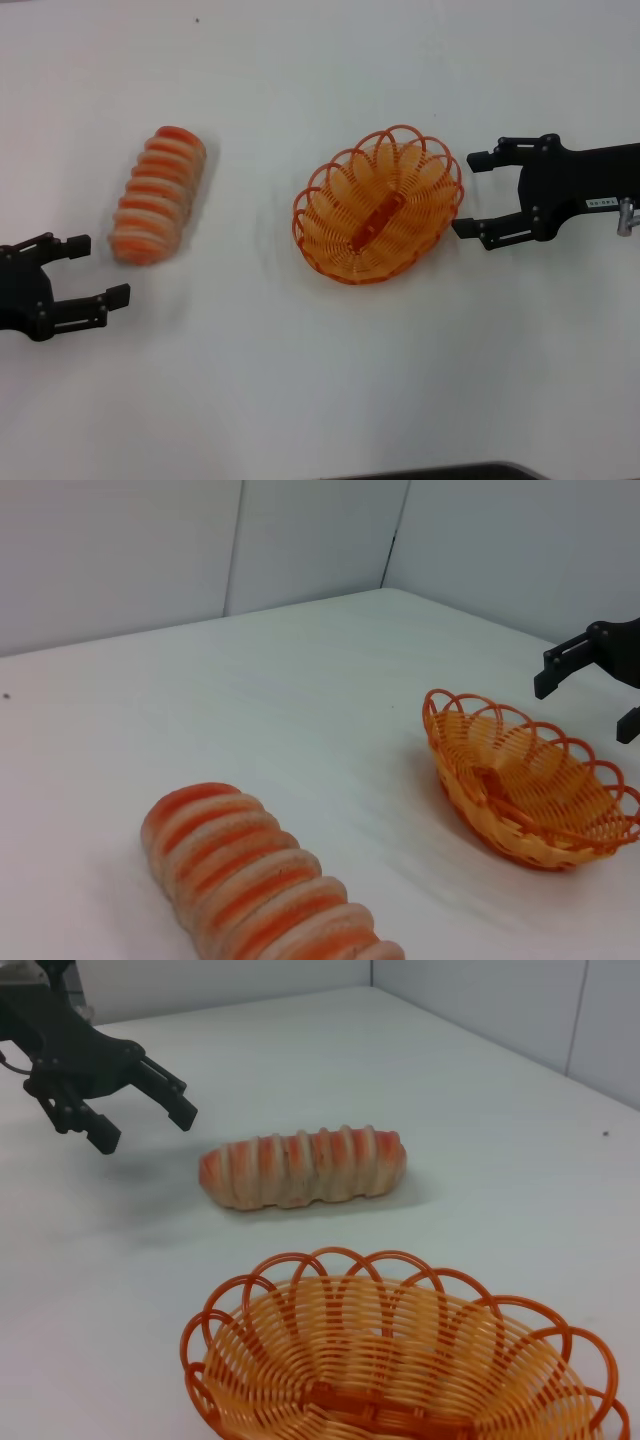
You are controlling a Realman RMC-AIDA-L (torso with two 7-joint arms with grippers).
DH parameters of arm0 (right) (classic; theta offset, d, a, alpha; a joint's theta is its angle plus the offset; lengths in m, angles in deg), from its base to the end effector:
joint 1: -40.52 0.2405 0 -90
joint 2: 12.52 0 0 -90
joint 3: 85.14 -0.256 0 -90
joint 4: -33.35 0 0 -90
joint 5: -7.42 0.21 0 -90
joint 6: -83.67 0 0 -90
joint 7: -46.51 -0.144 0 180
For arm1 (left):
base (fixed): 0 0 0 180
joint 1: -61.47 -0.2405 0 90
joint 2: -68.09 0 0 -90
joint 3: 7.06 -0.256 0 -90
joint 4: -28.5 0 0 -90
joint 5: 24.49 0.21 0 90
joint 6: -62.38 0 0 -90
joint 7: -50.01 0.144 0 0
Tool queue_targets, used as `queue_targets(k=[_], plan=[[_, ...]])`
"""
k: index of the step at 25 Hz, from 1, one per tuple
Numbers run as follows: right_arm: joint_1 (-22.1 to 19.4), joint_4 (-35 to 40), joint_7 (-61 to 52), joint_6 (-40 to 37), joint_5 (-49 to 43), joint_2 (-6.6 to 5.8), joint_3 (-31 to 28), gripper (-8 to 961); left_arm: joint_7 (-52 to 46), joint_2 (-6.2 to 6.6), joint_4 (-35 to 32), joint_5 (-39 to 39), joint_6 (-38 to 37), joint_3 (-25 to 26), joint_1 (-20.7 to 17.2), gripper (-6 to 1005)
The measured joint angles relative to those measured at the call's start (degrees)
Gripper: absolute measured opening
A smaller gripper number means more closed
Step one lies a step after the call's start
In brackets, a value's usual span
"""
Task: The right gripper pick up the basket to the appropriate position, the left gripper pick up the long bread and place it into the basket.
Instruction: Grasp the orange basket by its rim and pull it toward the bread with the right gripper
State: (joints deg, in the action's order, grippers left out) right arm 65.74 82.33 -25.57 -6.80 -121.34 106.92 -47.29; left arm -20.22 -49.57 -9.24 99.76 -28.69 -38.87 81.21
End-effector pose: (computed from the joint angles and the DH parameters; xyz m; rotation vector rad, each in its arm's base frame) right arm 0.3037 0.3078 0.0215 -2.7862 0.4113 0.2786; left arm -0.3420 0.2654 0.0142 -2.6640 -0.7135 -0.4942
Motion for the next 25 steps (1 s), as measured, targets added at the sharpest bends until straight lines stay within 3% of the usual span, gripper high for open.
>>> queue_targets(k=[16,19,25], plan=[[-0.05,0.07,-0.98,-0.1,0.32,-0.09,-0.62,923,0.44,-0.13,-0.23,-0.07,-0.77,0.0,0.5,908],[1.28,0.55,-8.92,-0.15,1.17,-0.42,-2.53,922,0.45,-0.23,-0.23,-0.36,-1.72,0.09,0.48,908],[7.27,4.99,-35.8,0.0,-3.35,-1.37,-2.22,920,0.45,-0.22,-0.3,-1.03,-2.89,0.1,0.42,907]])
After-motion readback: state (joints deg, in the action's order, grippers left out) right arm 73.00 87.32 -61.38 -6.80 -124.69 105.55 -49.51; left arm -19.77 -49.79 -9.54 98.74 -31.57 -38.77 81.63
